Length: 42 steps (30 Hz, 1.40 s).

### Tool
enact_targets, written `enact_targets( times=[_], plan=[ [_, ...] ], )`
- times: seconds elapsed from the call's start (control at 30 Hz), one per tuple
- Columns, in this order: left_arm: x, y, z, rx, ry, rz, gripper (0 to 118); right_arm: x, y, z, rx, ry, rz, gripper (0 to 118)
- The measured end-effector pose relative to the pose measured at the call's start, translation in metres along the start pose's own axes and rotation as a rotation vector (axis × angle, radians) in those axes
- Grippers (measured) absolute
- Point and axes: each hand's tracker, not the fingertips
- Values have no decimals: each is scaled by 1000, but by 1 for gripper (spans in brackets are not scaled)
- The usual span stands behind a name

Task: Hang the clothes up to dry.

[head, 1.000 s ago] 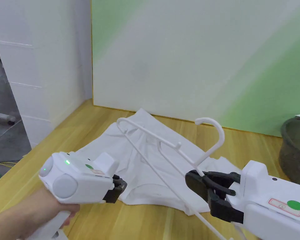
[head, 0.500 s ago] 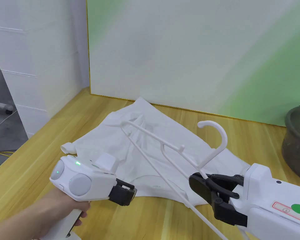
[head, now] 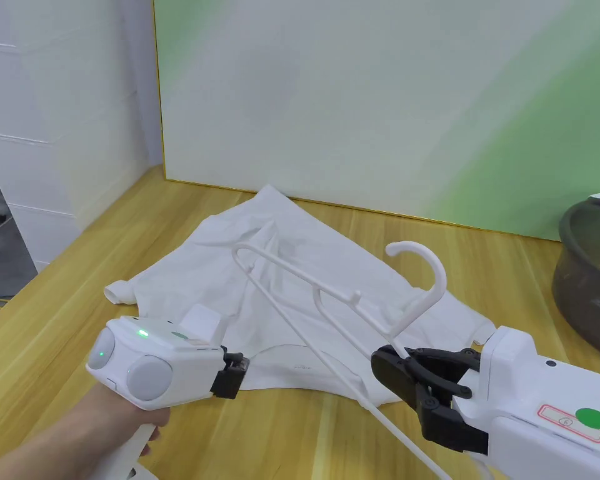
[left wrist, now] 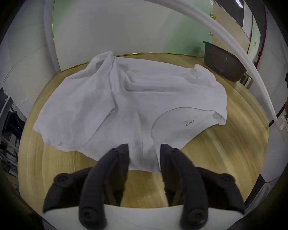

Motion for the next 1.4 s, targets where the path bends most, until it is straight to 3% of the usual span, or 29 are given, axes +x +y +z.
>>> enact_targets(
  times=[0.07, 0.2, 0.3, 0.43, 0.57, 0.77, 0.87, 0.97, 1.1, 1.17, 1.4],
  plan=[
    [-1, -1, -1, -7, 0, -1, 15, 1, -1, 0, -4, -5, -3, 6],
    [1, -5, -1, -16, -2, -5, 8, 2, 0, -3, -23, -26, 26, 6],
    [2, -8, -4, -27, 6, -10, 6, -3, 3, -5, -63, -91, 114, 6],
    [1, -8, -4, -31, 12, 4, 6, -24, 5, -6, -154, -219, 374, 6],
    [0, -8, -5, -29, 12, 20, 5, -40, 4, -1, -230, -265, 573, 6],
    [-1, -9, -4, -25, 7, 45, 5, -62, -6, -5, -323, -281, 867, 6],
    [-1, -9, -3, -25, 7, 49, 5, -69, -12, -11, -357, -267, 937, 6],
    [0, -9, -4, -27, 10, 52, 5, -77, -25, -16, -384, -292, 1110, 6],
    [0, -10, -3, -25, 7, 62, 5, -82, -31, -17, -392, -258, 1088, 6],
    [0, -10, -4, -29, 9, 60, 5, -86, -37, -19, -392, -254, 1146, 6],
    [-1, -10, -3, -29, 8, 74, 5, -93, -53, -27, -410, -234, 1194, 6]
  ],
)
